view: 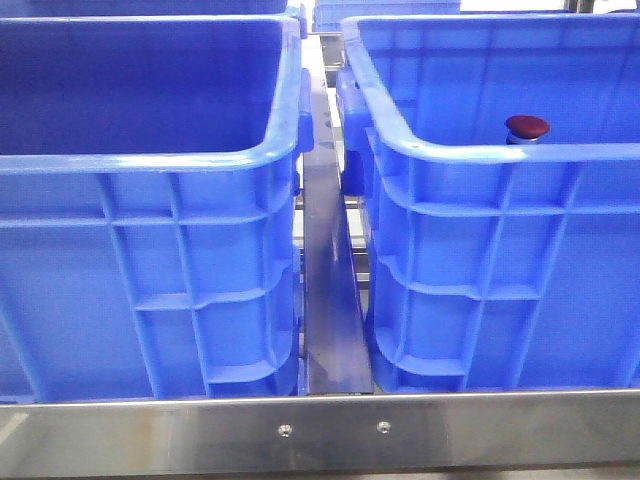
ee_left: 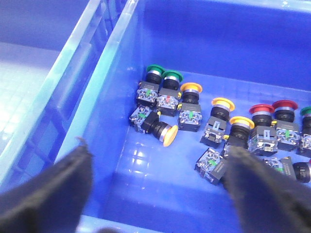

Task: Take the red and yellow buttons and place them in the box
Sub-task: 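Carry the yellow button with the right gripper over the bin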

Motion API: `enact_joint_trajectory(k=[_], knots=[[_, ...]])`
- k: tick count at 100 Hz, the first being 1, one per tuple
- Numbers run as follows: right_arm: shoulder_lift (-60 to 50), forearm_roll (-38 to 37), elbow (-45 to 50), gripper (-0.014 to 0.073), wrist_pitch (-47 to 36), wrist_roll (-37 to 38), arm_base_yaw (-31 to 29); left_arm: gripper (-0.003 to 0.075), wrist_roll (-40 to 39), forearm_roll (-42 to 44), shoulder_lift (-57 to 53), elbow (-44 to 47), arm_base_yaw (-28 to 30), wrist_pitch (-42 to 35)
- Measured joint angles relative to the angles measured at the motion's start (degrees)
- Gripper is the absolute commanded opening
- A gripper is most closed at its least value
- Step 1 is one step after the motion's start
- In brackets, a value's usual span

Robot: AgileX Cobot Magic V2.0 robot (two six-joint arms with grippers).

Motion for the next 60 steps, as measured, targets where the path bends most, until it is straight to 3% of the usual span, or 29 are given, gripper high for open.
enact_joint_trajectory(k=[19, 60], knots=[[0.68, 0.25, 2.9, 0.0206, -12.91, -2.27, -0.1, -0.0016, 0.0, 0.0, 0.0, 0.0, 0.0, -0.61], [17.03, 0.92, -0.84, 0.0206, -18.99, -5.45, -0.1, -0.0019, 0.62, 0.0, 0.0, 0.0, 0.0, -1.4]])
